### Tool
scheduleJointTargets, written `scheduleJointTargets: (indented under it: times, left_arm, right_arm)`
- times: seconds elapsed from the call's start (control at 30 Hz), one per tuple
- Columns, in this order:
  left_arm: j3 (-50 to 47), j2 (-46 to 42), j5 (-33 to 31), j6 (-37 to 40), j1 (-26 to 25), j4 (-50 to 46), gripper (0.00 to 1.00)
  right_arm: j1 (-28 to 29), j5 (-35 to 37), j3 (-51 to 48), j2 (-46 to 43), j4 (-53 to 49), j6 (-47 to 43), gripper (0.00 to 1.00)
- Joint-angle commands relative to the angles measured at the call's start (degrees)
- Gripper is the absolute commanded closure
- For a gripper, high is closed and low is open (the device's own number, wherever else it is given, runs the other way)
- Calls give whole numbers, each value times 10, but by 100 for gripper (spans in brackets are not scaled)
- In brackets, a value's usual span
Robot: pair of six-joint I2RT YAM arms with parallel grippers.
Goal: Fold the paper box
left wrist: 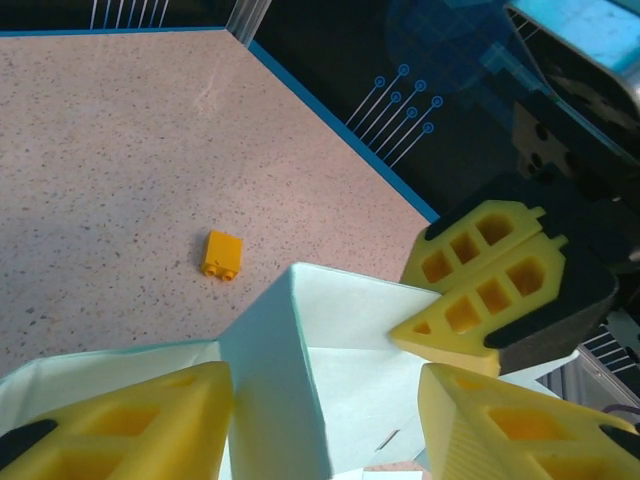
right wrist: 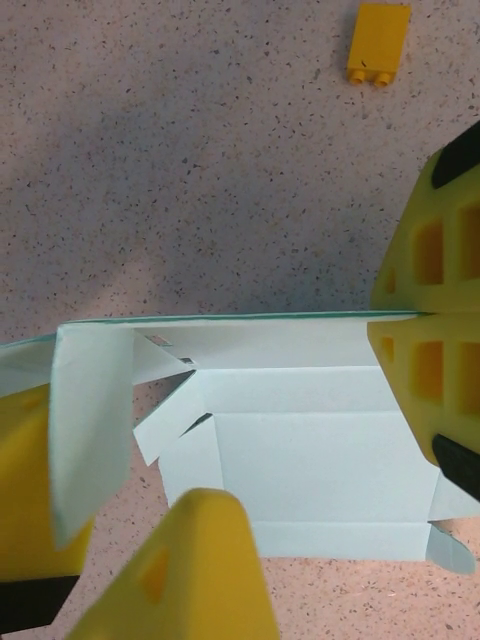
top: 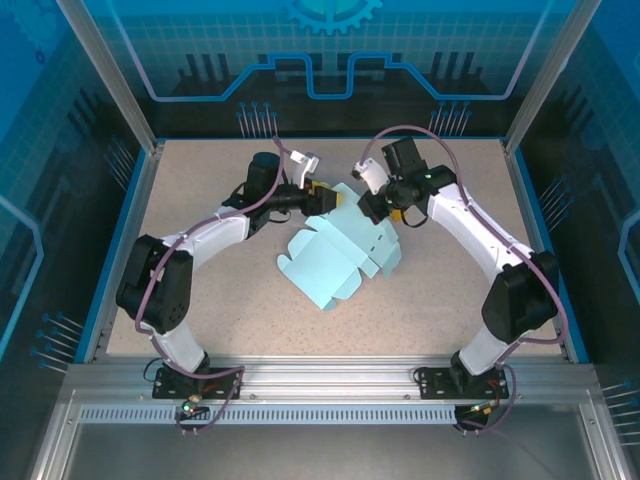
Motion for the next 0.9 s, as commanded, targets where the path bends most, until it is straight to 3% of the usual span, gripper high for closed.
scheduleJointTargets:
  times: [0.0, 0.43, 0.87]
  left_arm:
    - [-5, -7, 28, 3, -11, 26, 48]
    - [-7, 8, 37, 6, -23, 24, 46]
    - [-122, -110, -77, -4, 6, 16, 34]
  right_arm:
    - [-8, -20, 24, 18, -17, 8, 100]
    - [-7, -61, 0, 16, 17, 9, 100]
    - [11, 64, -53, -4, 63, -65, 100]
